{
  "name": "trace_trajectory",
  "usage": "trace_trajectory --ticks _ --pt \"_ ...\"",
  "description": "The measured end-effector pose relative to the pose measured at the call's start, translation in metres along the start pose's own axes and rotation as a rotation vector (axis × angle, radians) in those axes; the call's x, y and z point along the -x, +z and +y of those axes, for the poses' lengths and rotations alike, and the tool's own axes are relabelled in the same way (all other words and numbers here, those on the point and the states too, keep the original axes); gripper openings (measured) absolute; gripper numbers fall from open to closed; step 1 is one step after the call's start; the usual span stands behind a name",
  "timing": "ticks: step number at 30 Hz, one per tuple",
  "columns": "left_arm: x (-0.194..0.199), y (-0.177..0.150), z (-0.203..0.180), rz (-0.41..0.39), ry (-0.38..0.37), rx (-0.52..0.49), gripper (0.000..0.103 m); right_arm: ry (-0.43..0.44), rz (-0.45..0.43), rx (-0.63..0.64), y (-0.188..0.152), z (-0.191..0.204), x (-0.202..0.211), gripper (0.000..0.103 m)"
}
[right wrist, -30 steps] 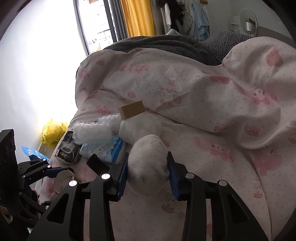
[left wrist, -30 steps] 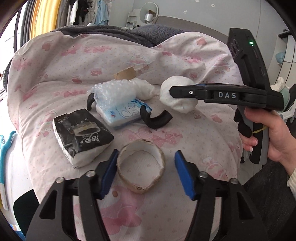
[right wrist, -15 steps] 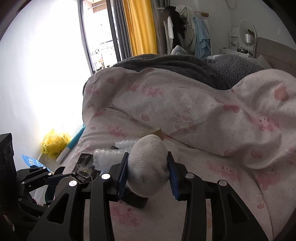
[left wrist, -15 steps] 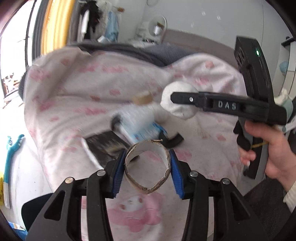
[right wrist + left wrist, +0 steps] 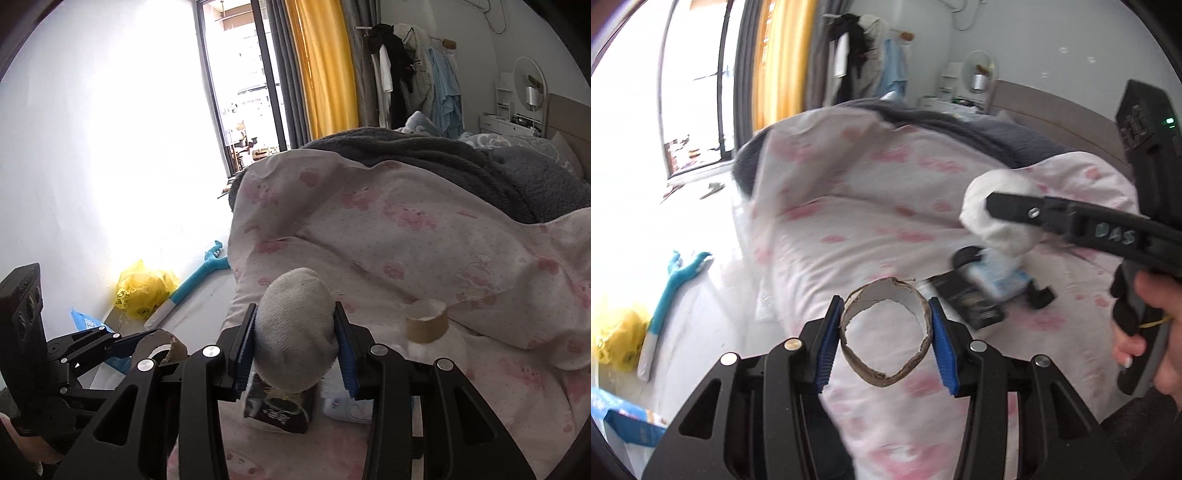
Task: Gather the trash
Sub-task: 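Carry the tape core and sock ball over the teal bin with both grippers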
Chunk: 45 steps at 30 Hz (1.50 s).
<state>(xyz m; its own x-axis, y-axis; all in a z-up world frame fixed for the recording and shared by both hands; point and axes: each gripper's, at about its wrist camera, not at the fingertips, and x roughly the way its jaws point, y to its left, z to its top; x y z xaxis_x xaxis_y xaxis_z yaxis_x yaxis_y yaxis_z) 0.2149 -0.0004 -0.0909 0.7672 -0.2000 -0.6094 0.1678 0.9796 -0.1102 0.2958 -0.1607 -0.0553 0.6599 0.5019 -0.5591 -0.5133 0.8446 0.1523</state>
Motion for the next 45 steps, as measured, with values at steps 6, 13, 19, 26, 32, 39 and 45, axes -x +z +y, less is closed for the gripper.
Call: trace_trajectory --ticks 6,13,19,26,32,39,45 --pt "-0.002 -0.021 0.048 0.067 0.085 0.056 0.049 0.078 0.03 0.02 0.0 0.043 -0.02 0.04" --pt "-0.001 -0.053 0.092 0.149 0.143 0.094 0.049 0.145 0.113 0.06 -0.007 0.096 -0.05 0.04" --pt "-0.004 -0.082 0.129 0.237 0.169 0.133 0.049 0.184 0.204 0.089 -0.02 0.13 -0.078 0.04" --pt "-0.017 -0.115 0.159 0.378 0.17 0.194 0.049 0.208 0.271 0.117 -0.031 0.166 -0.1 0.04" --pt "-0.023 -0.143 0.178 0.492 0.17 0.236 0.05 0.212 0.328 0.125 -0.04 0.183 -0.12 0.04" --pt "-0.02 -0.16 0.188 0.559 0.161 0.265 0.066 0.208 0.383 0.114 -0.048 0.191 -0.148 0.04" --pt "-0.005 -0.157 0.196 0.53 0.169 0.296 0.076 0.194 0.426 0.112 -0.057 0.2 -0.16 0.04"
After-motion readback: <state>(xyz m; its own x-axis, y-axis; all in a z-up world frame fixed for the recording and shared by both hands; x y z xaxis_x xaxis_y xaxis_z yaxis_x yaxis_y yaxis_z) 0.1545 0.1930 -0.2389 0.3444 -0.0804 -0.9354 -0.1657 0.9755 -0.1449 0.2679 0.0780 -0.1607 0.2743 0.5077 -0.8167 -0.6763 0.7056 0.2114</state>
